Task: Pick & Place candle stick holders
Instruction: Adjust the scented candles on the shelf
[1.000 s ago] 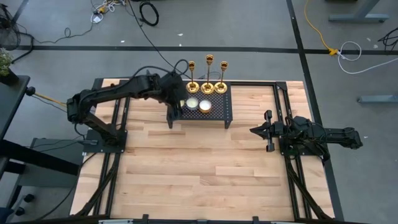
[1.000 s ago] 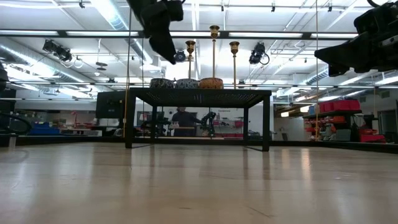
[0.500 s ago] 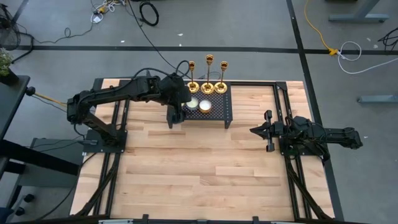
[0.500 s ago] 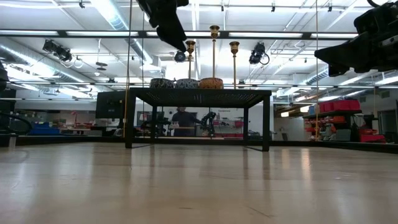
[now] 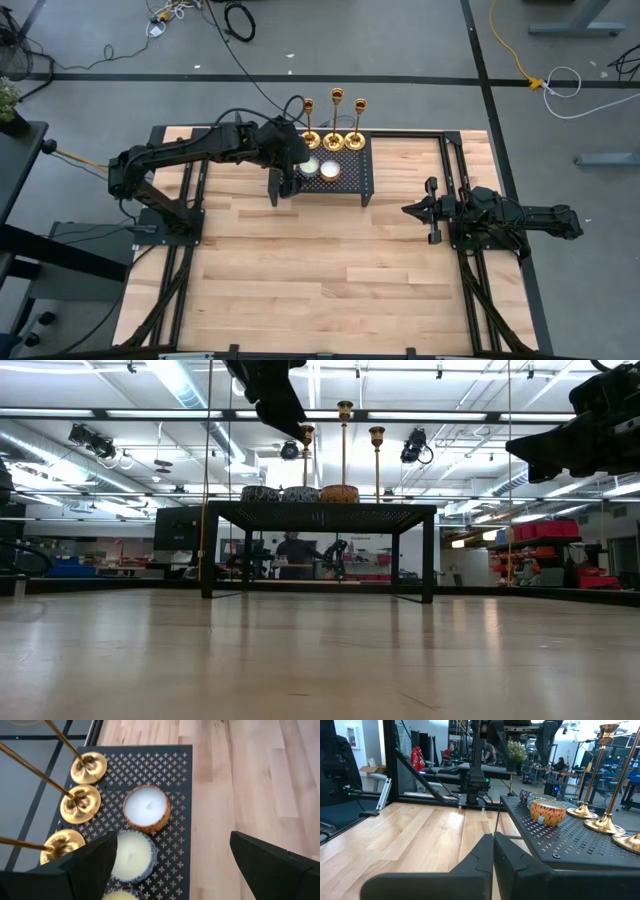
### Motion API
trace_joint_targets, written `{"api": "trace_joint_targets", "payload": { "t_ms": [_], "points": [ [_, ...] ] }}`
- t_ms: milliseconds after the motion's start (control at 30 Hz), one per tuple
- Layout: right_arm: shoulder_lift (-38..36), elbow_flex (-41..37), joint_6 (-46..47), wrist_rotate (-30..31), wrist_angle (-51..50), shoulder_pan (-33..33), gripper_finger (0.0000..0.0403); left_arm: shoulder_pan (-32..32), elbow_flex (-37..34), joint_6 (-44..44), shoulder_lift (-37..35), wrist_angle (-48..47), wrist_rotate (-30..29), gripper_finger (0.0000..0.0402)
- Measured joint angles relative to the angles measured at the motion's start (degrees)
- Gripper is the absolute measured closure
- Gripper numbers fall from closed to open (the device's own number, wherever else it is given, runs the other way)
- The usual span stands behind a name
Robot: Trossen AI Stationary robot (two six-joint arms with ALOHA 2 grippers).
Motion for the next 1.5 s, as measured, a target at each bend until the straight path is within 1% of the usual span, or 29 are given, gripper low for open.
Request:
{"api": "trace_joint_targets", "payload": {
  "t_ms": [233,467,600,967,1200,1500],
  "points": [
    [0.00,0.01,0.00,0.01,-0.01,0.01,0.0389,1.52,0.00,1.49,0.00,2.84,0.17,0.0012],
    [0.00,0.00,0.00,0.00,-0.01,0.01,0.0389,3.67,0.00,1.46,0.15,2.67,3.15,0.0012],
    [0.00,0.01,0.00,0.01,0.00,0.00,0.0389,4.29,0.04,1.49,2.37,1.95,4.58,0.0012],
    [0.00,-0.01,0.00,-0.01,-0.02,0.00,0.0389,5.67,0.02,3.06,8.45,0.79,2.55,0.0012],
    [0.00,0.01,0.00,0.00,-0.01,0.01,0.0389,6.60,0.00,3.09,11.24,0.93,2.57,0.0012],
    [0.00,0.00,0.00,0.01,-0.02,0.00,0.0389,7.18,-0.04,3.25,13.13,0.16,2.50,0.0012]
  ]
}}
